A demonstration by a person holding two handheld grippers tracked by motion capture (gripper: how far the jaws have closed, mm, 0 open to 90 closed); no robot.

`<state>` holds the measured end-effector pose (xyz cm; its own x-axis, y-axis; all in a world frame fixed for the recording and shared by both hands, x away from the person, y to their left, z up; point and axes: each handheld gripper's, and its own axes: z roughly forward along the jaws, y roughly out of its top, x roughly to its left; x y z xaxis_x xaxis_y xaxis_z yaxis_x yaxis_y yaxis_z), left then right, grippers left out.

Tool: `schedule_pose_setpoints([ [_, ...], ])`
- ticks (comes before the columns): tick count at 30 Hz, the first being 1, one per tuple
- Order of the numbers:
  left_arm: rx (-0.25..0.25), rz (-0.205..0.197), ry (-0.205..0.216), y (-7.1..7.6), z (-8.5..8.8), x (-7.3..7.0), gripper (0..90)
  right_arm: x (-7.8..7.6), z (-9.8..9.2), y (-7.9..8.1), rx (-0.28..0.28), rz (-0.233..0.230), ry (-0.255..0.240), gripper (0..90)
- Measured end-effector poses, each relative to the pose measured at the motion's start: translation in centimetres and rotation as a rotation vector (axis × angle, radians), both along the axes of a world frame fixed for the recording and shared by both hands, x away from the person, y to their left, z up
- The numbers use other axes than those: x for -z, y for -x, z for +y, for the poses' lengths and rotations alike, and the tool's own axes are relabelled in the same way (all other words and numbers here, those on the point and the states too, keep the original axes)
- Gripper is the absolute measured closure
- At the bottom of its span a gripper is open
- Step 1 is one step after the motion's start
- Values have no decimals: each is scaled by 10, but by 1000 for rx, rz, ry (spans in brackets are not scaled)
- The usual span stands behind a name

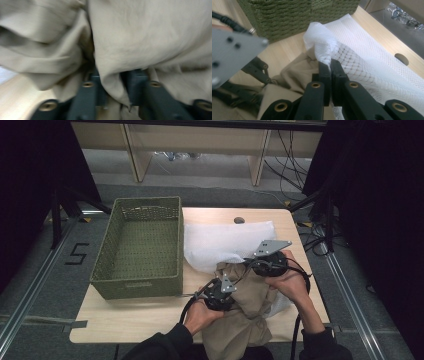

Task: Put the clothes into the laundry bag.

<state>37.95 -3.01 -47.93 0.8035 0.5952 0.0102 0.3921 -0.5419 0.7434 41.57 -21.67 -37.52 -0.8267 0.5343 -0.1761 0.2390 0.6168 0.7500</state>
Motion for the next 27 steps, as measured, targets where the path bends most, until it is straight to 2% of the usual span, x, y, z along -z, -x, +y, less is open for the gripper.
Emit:
schedule_pose_setpoints([
  [2, -41, -29, 23, -5, 3, -12, 828, -3, 0, 1, -16, -14, -6, 897],
  [4, -90, -48, 98, -14, 8, -28, 836, -6, 0, 2, -14, -20, -15, 897],
  [5, -121, -58, 124, -19, 13, -40, 838, -8, 0, 3, -10, -25, -18, 897],
  [6, -128, -74, 125, -23, 17, -48, 840, -11, 0, 4, -11, -39, -22, 898],
  [7, -159, -96, 159, -27, 18, -57, 841, -13, 0, 5, -11, -44, -28, 898],
  [10, -179, -132, 173, -32, 22, -78, 841, -19, 1, 7, -11, -63, -46, 898],
  [11, -176, -150, 142, -31, 20, -79, 840, -22, 1, 8, -11, -64, -54, 898],
  [13, -157, -133, 91, -29, 13, -68, 836, -22, 0, 8, -10, -65, -58, 898],
  [14, -157, -102, 105, -29, 7, -56, 830, -20, 1, 7, -10, -58, -54, 898],
  [16, -166, -29, 100, -31, -3, -27, 808, -14, 1, 6, -8, -42, -36, 898],
  [17, -174, -15, 98, -32, -5, -17, 797, -10, 1, 5, -4, -35, -33, 898],
  [18, -152, 10, 35, -35, -3, -7, 793, -8, 1, 4, -1, -27, -30, 897],
  [19, -162, 20, 29, -37, -1, 0, 789, -5, -1, 3, 0, -22, -26, 898],
  [20, -171, 22, 36, -38, 0, 1, 780, -3, -2, 2, 1, -19, -23, 897],
  [21, -211, 24, 97, -39, -1, 2, 767, -3, -3, 2, 8, -5, -24, 897],
  [22, -200, 21, 118, -40, 1, -1, 744, -3, -4, 1, 16, -9, -26, 897],
  [23, -188, 11, 84, -40, 6, -7, 704, -2, -5, 1, 13, -4, -25, 897],
  [24, -203, 14, 106, -38, 6, -11, 645, -2, -5, 0, 12, -4, -26, 898],
  [27, -170, -18, 71, -25, 13, -24, 472, -2, -5, 0, 6, -16, -24, 897],
])
